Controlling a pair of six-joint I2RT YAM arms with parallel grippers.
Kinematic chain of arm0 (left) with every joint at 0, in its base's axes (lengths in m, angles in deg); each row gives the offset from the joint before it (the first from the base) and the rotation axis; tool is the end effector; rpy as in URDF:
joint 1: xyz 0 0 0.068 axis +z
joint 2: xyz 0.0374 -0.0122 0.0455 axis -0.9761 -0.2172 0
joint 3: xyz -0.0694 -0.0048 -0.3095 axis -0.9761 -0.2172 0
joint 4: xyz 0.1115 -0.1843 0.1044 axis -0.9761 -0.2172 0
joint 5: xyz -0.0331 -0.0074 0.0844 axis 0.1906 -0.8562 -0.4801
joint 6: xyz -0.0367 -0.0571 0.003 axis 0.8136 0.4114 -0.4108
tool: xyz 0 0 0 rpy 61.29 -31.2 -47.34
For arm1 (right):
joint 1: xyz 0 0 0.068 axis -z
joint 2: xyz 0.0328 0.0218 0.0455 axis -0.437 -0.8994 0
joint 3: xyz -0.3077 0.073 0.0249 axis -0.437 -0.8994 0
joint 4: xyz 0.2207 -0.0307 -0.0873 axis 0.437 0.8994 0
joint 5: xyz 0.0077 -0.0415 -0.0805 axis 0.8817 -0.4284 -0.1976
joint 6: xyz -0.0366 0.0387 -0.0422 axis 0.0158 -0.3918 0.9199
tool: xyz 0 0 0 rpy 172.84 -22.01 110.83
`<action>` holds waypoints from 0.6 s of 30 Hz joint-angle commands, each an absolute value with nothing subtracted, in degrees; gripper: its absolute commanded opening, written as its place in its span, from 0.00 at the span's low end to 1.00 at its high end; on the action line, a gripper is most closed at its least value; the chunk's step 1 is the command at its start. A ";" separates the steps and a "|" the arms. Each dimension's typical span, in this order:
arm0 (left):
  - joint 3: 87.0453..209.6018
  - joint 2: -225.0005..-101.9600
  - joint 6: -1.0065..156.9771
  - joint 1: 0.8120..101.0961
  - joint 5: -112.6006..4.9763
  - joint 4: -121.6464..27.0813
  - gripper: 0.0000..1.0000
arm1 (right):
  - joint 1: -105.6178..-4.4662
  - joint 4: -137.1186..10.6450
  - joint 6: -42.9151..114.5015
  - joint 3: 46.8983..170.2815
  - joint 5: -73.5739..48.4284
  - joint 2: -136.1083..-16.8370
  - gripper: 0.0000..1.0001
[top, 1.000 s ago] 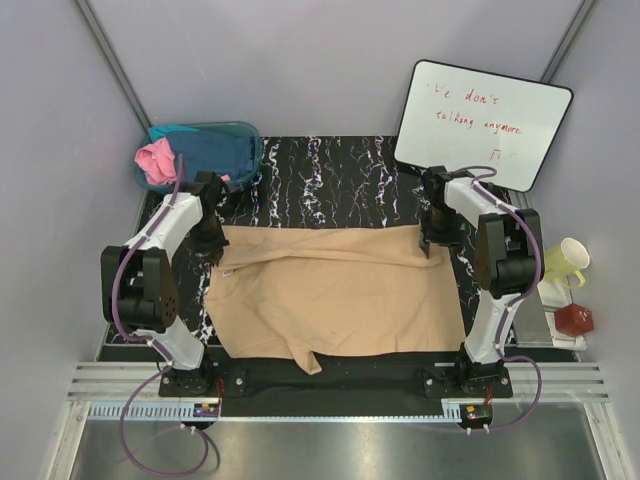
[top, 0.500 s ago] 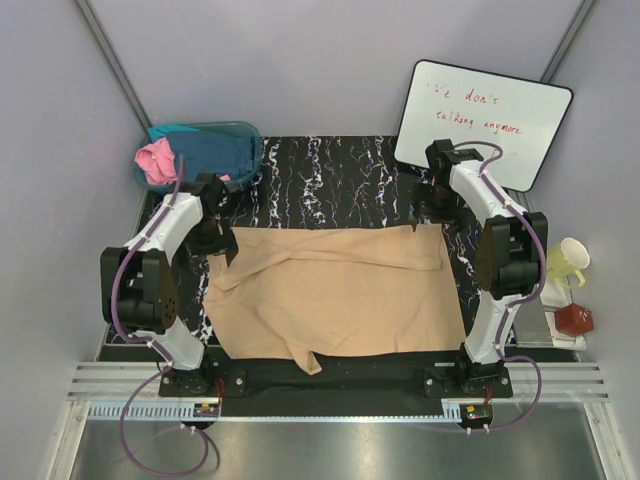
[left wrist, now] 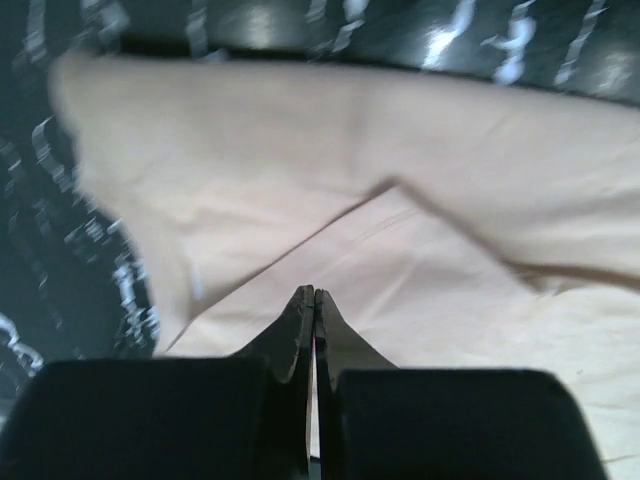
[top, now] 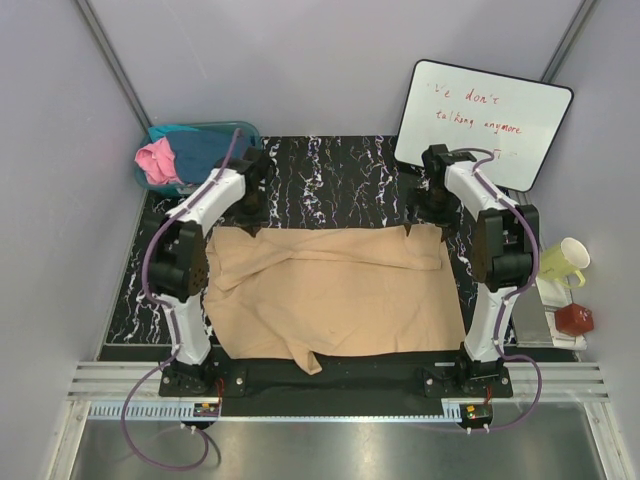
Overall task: Fold and stack the t-shirts
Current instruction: Fold the flattened tshirt in 1/3 of the way
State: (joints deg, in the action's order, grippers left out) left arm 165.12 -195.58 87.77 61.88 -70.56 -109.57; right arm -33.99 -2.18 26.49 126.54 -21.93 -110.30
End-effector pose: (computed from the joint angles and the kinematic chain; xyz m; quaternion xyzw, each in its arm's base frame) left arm 0.3558 -0.0908 0.2698 -0.0574 0.9908 0.0388 0.1163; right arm 0.3903 0.0537 0.2423 0.0709 0.9955 -0.0017 0.0630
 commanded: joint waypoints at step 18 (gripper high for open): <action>178.91 -214.29 84.95 54.69 -67.16 -109.15 0.00 | -33.83 -4.07 27.14 125.51 -17.93 -111.93 1.00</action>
